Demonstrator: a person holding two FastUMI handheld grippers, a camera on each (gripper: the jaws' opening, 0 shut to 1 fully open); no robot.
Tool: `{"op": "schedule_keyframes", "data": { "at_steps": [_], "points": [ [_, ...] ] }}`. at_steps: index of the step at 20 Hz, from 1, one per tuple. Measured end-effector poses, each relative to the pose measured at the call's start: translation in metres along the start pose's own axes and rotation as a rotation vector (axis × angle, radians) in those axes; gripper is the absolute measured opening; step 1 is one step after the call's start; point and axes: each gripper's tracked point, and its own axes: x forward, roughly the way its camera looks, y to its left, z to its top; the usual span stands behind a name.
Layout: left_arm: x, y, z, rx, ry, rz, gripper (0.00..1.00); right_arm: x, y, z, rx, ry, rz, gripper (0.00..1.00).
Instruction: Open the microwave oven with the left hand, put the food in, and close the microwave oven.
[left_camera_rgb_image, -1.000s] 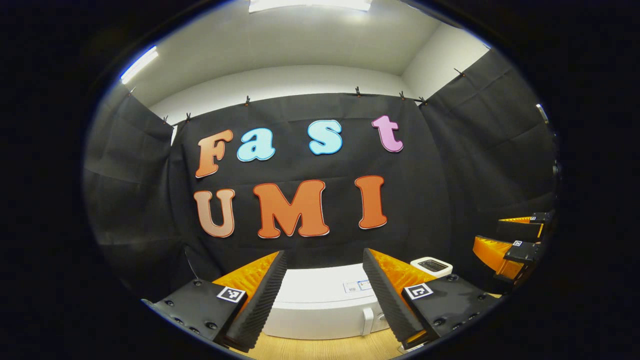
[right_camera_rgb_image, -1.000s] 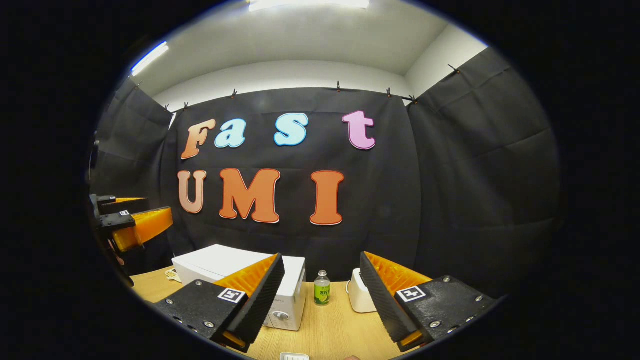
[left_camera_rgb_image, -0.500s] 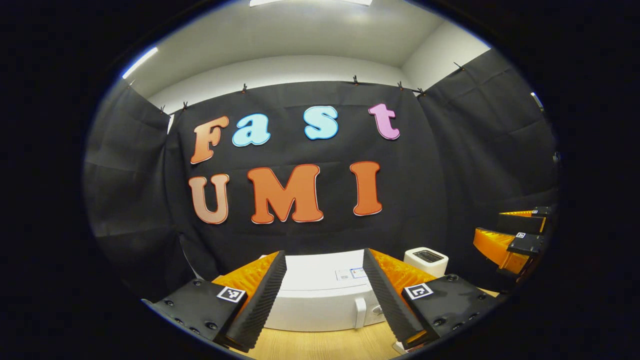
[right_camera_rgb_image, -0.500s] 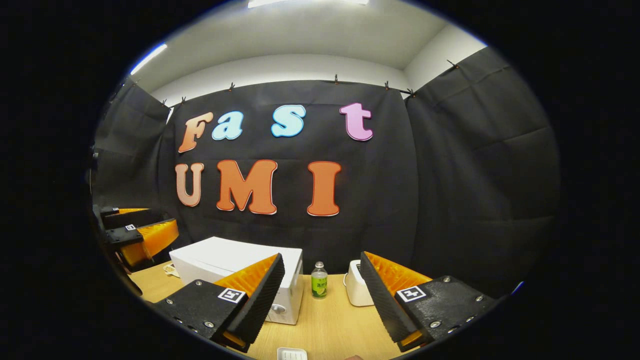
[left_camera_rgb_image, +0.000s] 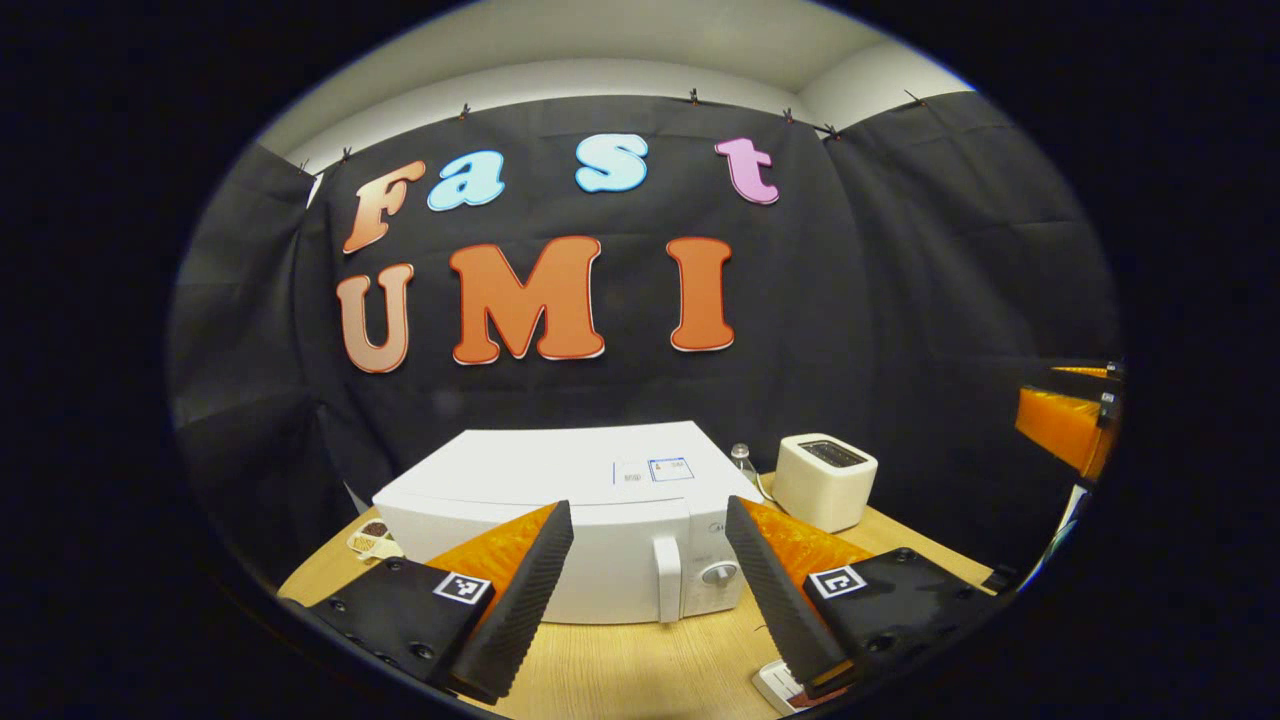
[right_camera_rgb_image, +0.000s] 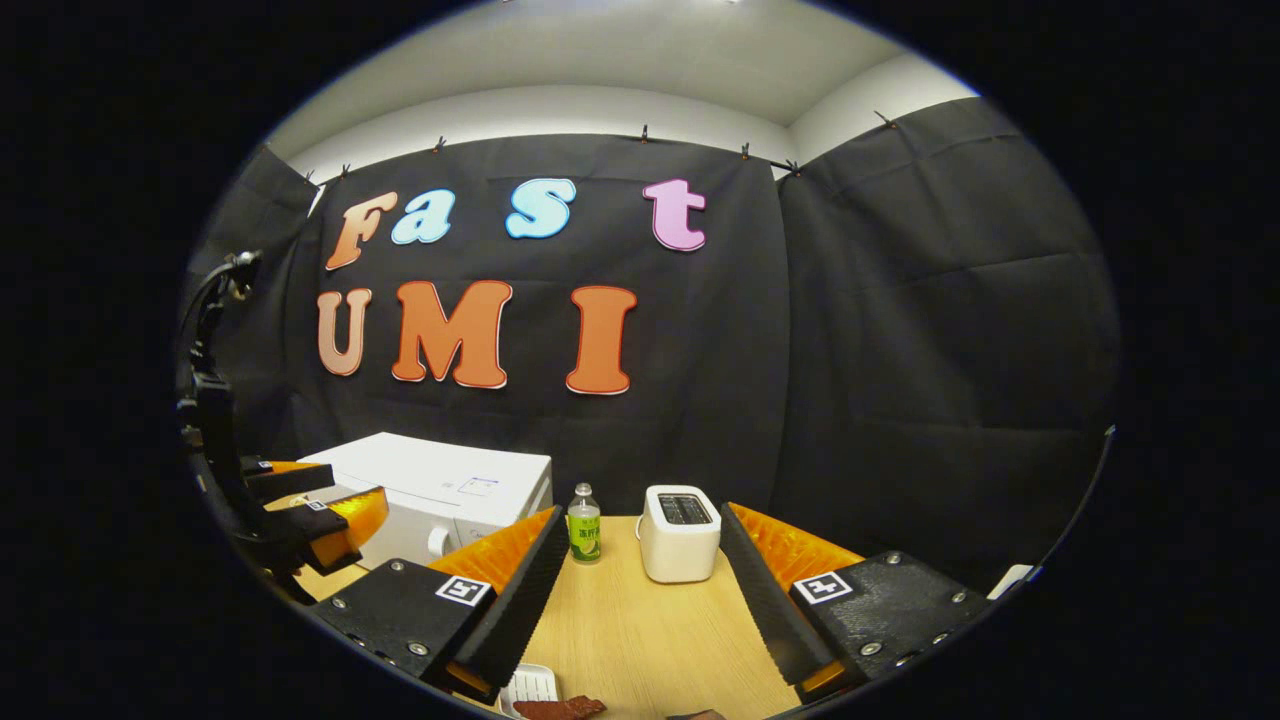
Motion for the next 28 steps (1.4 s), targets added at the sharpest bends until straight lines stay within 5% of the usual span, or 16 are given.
{"op": "schedule_keyframes", "data": {
  "at_steps": [9,19,20,22,23,25,27,28],
  "points": [
    [0.067,-0.006,-0.101,0.060,0.168,0.004,1.00,-0.016,-0.023,-0.024,-0.032,0.074,-0.074,0.95],
    [0.108,0.002,-0.126,0.094,0.187,0.064,0.90,-0.035,-0.036,-0.053,-0.042,0.184,-0.116,0.95],
    [0.108,0.001,-0.123,0.095,0.190,0.061,0.78,-0.035,-0.038,-0.056,-0.045,0.190,-0.120,0.94],
    [0.112,-0.007,-0.129,0.071,0.200,0.047,0.78,-0.036,-0.037,-0.057,-0.042,0.200,-0.118,0.94],
    [0.114,-0.022,-0.140,0.044,0.232,-0.013,0.66,-0.036,-0.036,-0.058,-0.039,0.204,-0.113,0.94],
    [0.111,-0.019,-0.137,0.043,0.244,0.014,0.33,-0.036,-0.034,-0.062,-0.038,0.221,-0.097,0.94],
    [0.110,-0.016,-0.139,0.004,0.258,0.015,0.22,-0.033,-0.031,-0.065,-0.041,0.230,-0.080,0.94],
    [0.112,-0.017,-0.137,0.004,0.267,0.014,0.27,-0.034,-0.030,-0.067,-0.044,0.233,-0.073,0.94]
  ]
}}
